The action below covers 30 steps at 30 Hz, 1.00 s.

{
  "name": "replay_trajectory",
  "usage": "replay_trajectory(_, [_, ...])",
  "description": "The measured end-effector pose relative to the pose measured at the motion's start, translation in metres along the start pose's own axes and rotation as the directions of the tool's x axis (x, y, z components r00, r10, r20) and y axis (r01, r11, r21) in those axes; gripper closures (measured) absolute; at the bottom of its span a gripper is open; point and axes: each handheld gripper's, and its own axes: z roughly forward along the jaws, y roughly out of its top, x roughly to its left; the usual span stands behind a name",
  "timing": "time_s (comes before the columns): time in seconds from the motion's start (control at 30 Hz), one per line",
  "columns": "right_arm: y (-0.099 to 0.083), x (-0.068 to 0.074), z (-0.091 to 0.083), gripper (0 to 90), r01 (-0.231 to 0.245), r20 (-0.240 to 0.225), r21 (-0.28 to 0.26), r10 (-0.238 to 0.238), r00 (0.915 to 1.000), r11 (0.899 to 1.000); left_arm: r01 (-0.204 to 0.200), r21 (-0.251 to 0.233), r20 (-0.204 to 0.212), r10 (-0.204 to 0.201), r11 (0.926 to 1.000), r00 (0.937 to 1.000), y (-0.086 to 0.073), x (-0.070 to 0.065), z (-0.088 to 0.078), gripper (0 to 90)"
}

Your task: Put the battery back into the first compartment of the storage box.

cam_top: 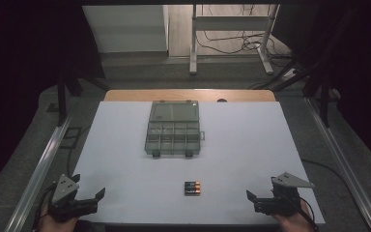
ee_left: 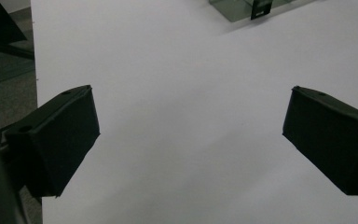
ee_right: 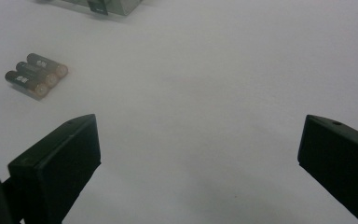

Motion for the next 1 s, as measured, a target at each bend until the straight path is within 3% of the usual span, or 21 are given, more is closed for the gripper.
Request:
replay_trajectory(0.1, [0.0001, 0.0008, -0.0002, 0.0, 0.011, 0.000, -0.002, -0.011, 0.9999, 1.000, -0.004, 0.001, 0.009, 0.004, 1.0000, 1.0000, 0.0000, 0.0002, 0.0002, 2.1])
replay_trajectory(0.23, [0.0009, 0.0020, 0.0018, 0.0, 0.020, -0.002, 0.016, -0.020, 0.9998, 1.000, 0.021, -0.007, 0.036, -0.021, 0.9998, 0.9991, -0.0006, 0.0044, -0.0003, 0.6])
replay_trajectory(0.4, [0.0013, 0.0024, 0.0029, 0.0, 0.026, -0.001, 0.028, -0.026, 0.9997, 0.999, 0.037, -0.026, 0.038, -0.036, 0.9990, 0.9987, -0.0007, 0.0044, -0.0032, 0.1])
replay_trajectory(0.47, [0.0014, 0.0027, 0.0032, 0.0, 0.028, -0.002, 0.031, -0.028, 0.9996, 0.999, 0.046, -0.027, 0.069, -0.044, 0.9986, 0.9966, 0.0017, 0.0005, -0.0022, 0.1])
replay_trajectory(0.63, [0.0016, 0.0044, 0.0032, 0.0, 0.044, -0.004, 0.032, -0.044, 0.9990, 0.999, 0.018, -0.010, 0.056, -0.018, 0.9998, 0.9983, 0.0029, -0.0034, -0.0007, 0.1])
replay_trajectory(0.8, [0.0022, 0.0058, 0.0047, 0.0, 0.064, -0.001, 0.045, -0.064, 0.9979, 0.997, 0.054, -0.013, 0.081, -0.053, 0.9985, 0.9953, 0.0019, 0.0010, -0.0003, 0.2])
replay_trajectory(0.9, [0.0037, 0.0067, 0.0059, 0.0, 0.084, 0.007, 0.055, -0.085, 0.9964, 0.995, 0.044, -0.006, 0.088, -0.043, 0.9990, 0.9952, 0.0022, 0.0004, 0.0005, 0.1])
replay_trajectory(1.0, [0.0093, 0.0091, 0.0075, 0.0, 0.099, -0.007, 0.048, -0.099, 0.9951, 0.994, 0.008, -0.003, 0.078, -0.008, 1.0000, 0.9969, 0.0028, -0.0035, 0.0008, 0.1])
